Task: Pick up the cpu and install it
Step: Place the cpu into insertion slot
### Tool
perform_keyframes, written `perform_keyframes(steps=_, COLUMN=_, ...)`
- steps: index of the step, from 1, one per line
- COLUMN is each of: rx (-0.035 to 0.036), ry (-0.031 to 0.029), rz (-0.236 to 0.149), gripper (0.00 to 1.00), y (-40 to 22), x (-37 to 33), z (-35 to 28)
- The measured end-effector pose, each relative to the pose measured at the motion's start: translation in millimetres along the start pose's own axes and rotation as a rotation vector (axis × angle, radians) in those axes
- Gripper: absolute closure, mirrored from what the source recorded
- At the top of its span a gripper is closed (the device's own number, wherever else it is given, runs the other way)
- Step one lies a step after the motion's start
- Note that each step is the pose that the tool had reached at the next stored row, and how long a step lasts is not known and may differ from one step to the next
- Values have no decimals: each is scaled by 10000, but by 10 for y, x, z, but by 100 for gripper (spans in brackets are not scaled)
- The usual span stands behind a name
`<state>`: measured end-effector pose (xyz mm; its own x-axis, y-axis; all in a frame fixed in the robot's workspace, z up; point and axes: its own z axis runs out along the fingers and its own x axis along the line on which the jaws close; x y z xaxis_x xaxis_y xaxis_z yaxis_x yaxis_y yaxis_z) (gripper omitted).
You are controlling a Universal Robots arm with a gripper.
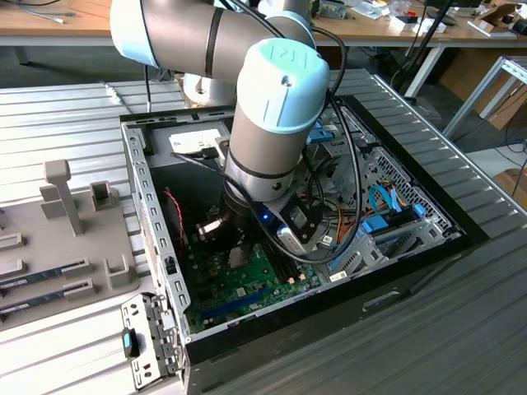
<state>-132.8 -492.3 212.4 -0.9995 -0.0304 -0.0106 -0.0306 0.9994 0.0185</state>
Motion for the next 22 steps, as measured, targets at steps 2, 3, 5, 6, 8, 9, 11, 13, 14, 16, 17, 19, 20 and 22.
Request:
perform_keyframes(steps=2, rx=-1, ry=0, rz=3, gripper=54, y=-2, x=0, z=6)
perform_keyframes(steps=3, rx=0, ry=0, rz=2, gripper=54, y=-4, x=-5, z=8)
perform_keyframes(steps=5, rx=1, ry=0, rz=4, gripper=54, y=-8, x=-33, z=13)
perform_keyframes(steps=6, rx=3, ry=2, rz=2, gripper=54, y=-11, x=-48, z=15)
perform_keyframes(steps=8, rx=-5, ry=0, rz=3, gripper=54, y=-30, x=-46, z=22)
perform_keyframes(steps=9, rx=-7, ry=1, rz=-24, gripper=54, y=-35, x=-45, z=31)
perform_keyframes(steps=11, rx=-6, ry=4, rz=-140, gripper=54, y=-36, x=-45, z=34)
perform_keyframes(steps=13, rx=-8, ry=6, rz=-295, gripper=54, y=-36, x=-45, z=38)
perform_keyframes(steps=14, rx=-8, ry=7, rz=-321, gripper=54, y=-36, x=-45, z=39)
perform_keyframes(steps=16, rx=-11, ry=6, rz=-350, gripper=54, y=-36, x=-45, z=45)
perform_keyframes(steps=17, rx=-10, ry=7, rz=-353, gripper=54, y=-36, x=-45, z=50)
perform_keyframes(steps=19, rx=-8, ry=9, rz=-360, gripper=54, y=-37, x=-45, z=63)
perform_keyframes(steps=20, rx=-9, ry=8, rz=-360, gripper=54, y=-37, x=-45, z=66)
perform_keyframes(steps=22, rx=-9, ry=8, rz=-360, gripper=75, y=-37, x=-45, z=72)
